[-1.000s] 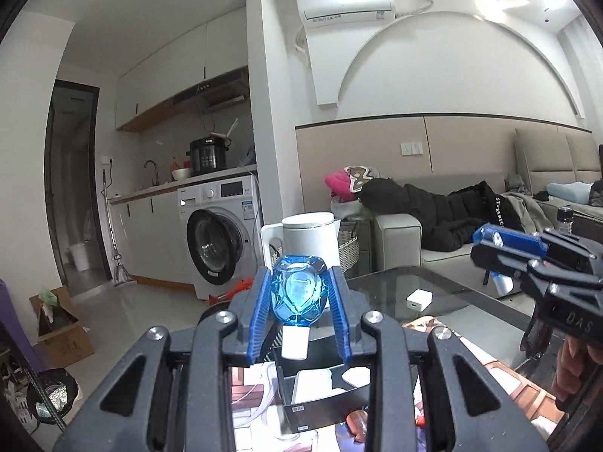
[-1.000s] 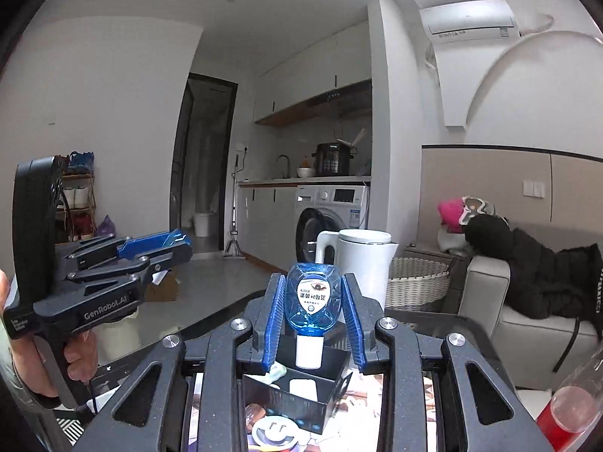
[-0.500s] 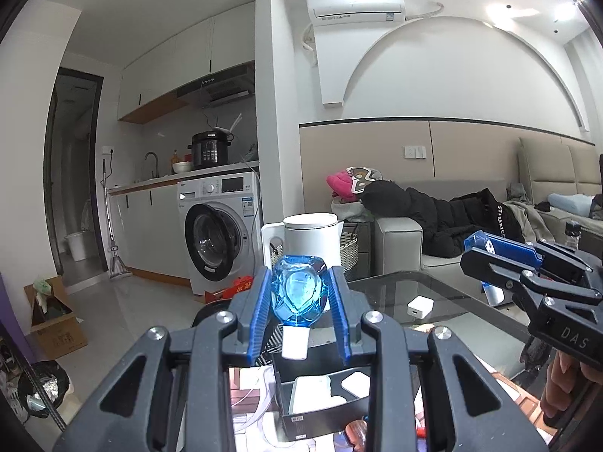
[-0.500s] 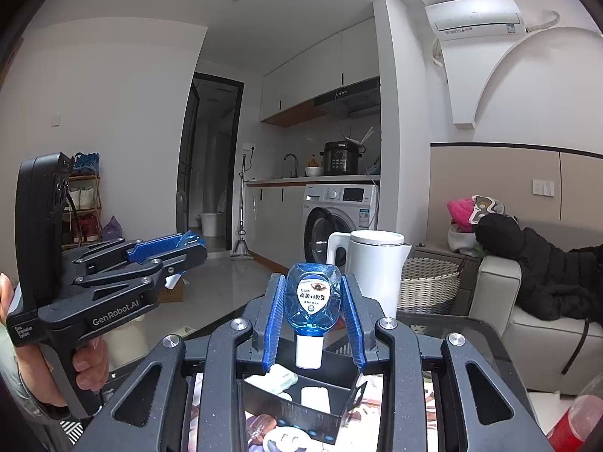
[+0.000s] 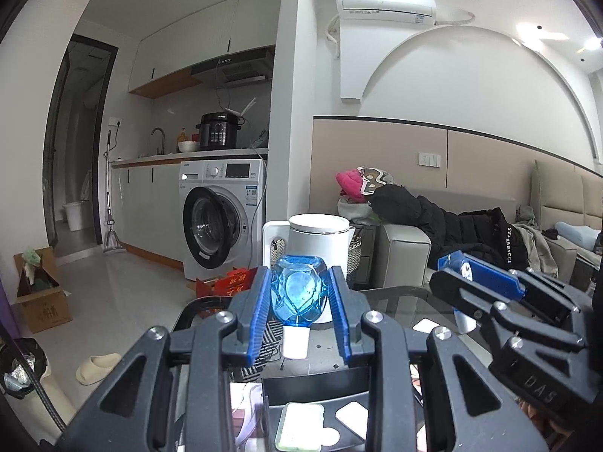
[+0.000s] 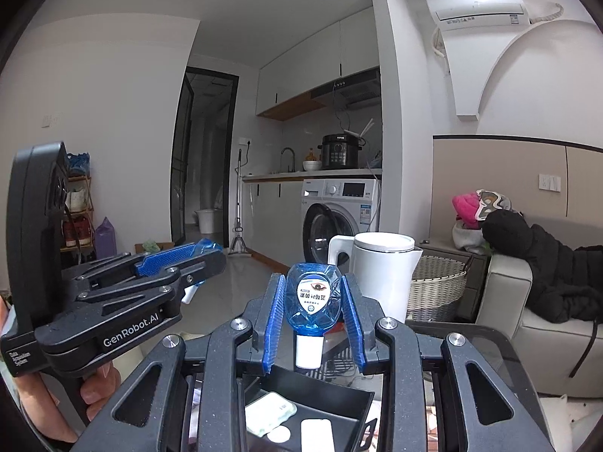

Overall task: Organize rigid objects
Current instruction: 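Lift the faceted blue bottle with the left tool while the right tool lifts the labeled blue bottle, then carry both blue bottles over the black box and lower them inside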

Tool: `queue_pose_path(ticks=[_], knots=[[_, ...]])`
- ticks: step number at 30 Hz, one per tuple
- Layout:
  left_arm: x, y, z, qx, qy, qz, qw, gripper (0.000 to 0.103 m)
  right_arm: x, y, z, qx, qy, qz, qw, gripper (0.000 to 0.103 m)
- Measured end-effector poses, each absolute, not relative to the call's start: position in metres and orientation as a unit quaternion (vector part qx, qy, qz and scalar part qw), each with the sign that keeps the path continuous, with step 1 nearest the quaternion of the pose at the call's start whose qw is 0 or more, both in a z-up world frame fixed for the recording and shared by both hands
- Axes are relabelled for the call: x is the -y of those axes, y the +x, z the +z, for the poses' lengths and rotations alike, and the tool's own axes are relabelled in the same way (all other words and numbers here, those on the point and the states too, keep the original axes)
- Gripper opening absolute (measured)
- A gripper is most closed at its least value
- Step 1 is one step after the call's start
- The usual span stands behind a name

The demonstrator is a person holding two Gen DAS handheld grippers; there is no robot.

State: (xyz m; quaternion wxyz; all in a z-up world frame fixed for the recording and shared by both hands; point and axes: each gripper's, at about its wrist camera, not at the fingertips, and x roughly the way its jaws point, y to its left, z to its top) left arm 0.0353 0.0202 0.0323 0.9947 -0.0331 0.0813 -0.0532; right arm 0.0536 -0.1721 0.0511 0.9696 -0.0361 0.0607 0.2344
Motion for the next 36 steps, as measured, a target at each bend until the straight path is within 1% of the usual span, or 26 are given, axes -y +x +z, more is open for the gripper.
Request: queue_pose_path(ticks=[6,10,16,22,27,36], knots=[[-0.025,0.053,0.028,-0.090,-0.050,-0.040,0.994,0.029,0.163,0.081,0.049,-0.077,-0.027,0.229,0.970,0.030],[-0.028,0.058,0.026,-0.094,-0.057,-0.037,0.993,0.029,0.164,0.089,0.050,-0.075,-0.019,0.227,0.971,0.030],[-0.027,0.067,0.026,-0.107,-0.057,-0.040,0.992,0.029,0.164,0.098,0.042,-0.092,-0.020,0.226,0.970,0.030],[-0.022,0.085,0.018,-0.157,-0.055,-0.044,0.985,0.029,0.161,0.113,0.032,-0.136,-0.027,0.224,0.965,0.030],[-0.016,0.092,0.011,-0.175,-0.050,-0.054,0.982,0.029,0.158,0.127,0.020,-0.180,-0.031,0.221,0.958,0.030],[-0.005,0.118,-0.016,-0.261,-0.042,-0.056,0.963,0.029,0.157,0.152,-0.005,-0.256,-0.033,0.210,0.943,0.030]])
